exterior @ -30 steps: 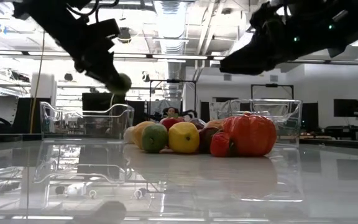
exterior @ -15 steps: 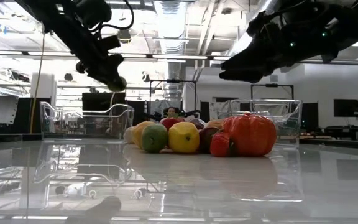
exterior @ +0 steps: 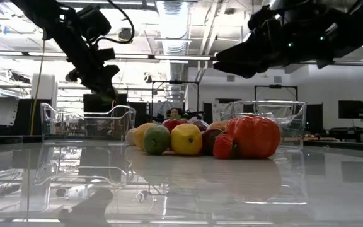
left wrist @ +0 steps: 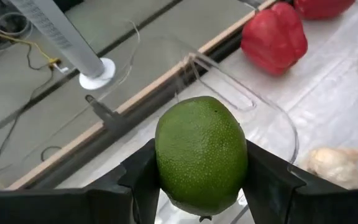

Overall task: Sort produce into baskets
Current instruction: Put the left green lime into the left transparent bin, then put the middle left yellow lemon into the left transparent bin

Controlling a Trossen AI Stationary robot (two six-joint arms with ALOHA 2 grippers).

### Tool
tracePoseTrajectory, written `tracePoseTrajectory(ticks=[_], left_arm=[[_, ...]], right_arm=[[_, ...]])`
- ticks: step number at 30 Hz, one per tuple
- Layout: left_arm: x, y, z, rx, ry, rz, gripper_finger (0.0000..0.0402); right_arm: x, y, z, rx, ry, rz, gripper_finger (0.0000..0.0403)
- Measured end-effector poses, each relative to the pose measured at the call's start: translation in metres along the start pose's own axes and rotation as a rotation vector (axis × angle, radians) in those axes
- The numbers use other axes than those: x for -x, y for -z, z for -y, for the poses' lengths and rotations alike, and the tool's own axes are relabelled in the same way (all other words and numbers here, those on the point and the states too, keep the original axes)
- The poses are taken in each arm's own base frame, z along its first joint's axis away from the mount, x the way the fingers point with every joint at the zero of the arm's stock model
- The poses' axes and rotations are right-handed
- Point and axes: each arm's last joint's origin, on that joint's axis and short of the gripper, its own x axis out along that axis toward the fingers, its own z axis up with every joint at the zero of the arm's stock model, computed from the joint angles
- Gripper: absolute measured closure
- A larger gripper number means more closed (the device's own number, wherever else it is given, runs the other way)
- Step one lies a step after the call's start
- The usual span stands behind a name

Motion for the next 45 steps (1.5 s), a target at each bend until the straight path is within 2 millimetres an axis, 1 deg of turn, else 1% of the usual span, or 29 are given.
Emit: tracePoseTrajectory(ticks=[3,8,10,12,14,15,17,20,22,26,29,32,35,37,41,45], left_arm=[[-0.001,0.0,-0.002,0.001,0.002,-0.003,0.0206],[0.0,-0.002,-0.002,-0.014,0.001,0.0,0.0131],[0.004,-0.009,-0.004,-0.021,-0.018,0.015,0.0107],[0.01,-0.02,-0.003,-0.022,-0.001,0.032,0.0093],[0.018,-0.029,0.004,-0.032,0.106,0.042,0.0088],[0.023,-0.032,0.011,-0.041,0.175,0.05,0.0088],[0.031,-0.032,0.031,-0.069,0.285,0.056,0.0091],[0.038,-0.022,0.065,-0.143,0.36,0.028,0.0102],[0.041,-0.014,0.087,-0.16,0.397,0.007,0.0108],[0.042,0.003,0.129,-0.208,0.504,-0.029,0.0118],[0.04,0.017,0.157,-0.317,0.551,-0.064,0.0125],[0.036,0.024,0.179,-0.417,0.569,-0.093,0.0132],[0.028,0.023,0.196,-0.516,0.557,-0.1,0.0138],[0.02,0.022,0.202,-0.583,0.536,-0.129,0.0141],[0.005,0.018,0.209,-0.67,0.525,-0.169,0.0143],[-0.004,0.026,0.21,-0.795,0.555,-0.207,0.0139]], right_arm=[[0.001,0.001,0.01,-0.005,-0.031,-0.002,0.0092],[0.002,0.002,0.02,0.0,-0.045,0.001,0.0092],[0.003,0.001,0.024,0.005,-0.035,0.003,0.0092],[0.004,0.002,0.027,0.009,-0.035,0.004,0.0092],[0.004,0.001,0.029,0.007,-0.048,0.008,0.0092],[0.004,0.001,0.03,0.007,-0.055,0.01,0.0092],[0.005,0.002,0.031,0.006,-0.055,0.01,0.0092],[0.005,0.002,0.031,0.009,-0.055,0.01,0.0092],[0.005,0.002,0.031,0.008,-0.055,0.008,0.0092],[0.006,0.003,0.031,-0.004,-0.055,-0.02,0.0092],[0.007,0.001,0.031,0.002,-0.05,-0.013,0.0092],[0.007,0.0,0.03,0.004,-0.051,-0.015,0.0092],[0.007,0.001,0.029,0.012,-0.056,-0.018,0.0092],[0.006,0.001,0.027,0.013,-0.063,-0.02,0.0092],[0.006,0.001,0.023,0.019,-0.08,-0.018,0.0092],[0.006,0.001,0.022,0.021,-0.083,-0.019,0.0092]])
